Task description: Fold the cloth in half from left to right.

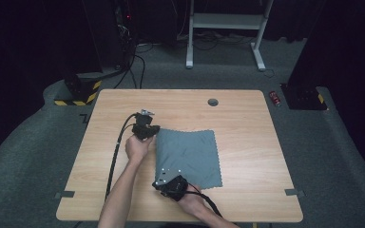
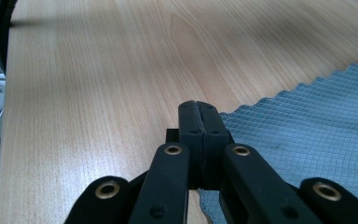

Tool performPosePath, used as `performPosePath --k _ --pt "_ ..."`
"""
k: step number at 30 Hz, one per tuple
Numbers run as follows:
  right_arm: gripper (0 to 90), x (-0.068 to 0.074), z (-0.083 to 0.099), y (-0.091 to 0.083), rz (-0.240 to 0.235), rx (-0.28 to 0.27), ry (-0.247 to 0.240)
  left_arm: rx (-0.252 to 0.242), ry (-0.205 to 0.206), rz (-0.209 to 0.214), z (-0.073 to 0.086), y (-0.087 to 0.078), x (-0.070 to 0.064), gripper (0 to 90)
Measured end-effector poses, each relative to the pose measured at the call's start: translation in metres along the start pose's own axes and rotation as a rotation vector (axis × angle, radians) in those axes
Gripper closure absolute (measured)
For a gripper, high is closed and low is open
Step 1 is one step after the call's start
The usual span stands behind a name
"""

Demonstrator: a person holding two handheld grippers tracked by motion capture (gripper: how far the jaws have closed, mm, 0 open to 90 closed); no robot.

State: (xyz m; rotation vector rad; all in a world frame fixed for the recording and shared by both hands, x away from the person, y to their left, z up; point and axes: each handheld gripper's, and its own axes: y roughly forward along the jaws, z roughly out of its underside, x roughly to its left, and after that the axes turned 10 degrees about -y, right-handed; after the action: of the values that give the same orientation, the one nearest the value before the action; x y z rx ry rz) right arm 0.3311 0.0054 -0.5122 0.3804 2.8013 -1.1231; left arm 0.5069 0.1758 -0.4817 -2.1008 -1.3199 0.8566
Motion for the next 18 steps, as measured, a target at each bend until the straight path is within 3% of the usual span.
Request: performPosePath --k 18 --pt "90.0 0.000 -0.017 -0.005 -0.024 -0.030 0.005 -0.025 0.005 0.003 -0.004 -0.023 0.011 89.8"
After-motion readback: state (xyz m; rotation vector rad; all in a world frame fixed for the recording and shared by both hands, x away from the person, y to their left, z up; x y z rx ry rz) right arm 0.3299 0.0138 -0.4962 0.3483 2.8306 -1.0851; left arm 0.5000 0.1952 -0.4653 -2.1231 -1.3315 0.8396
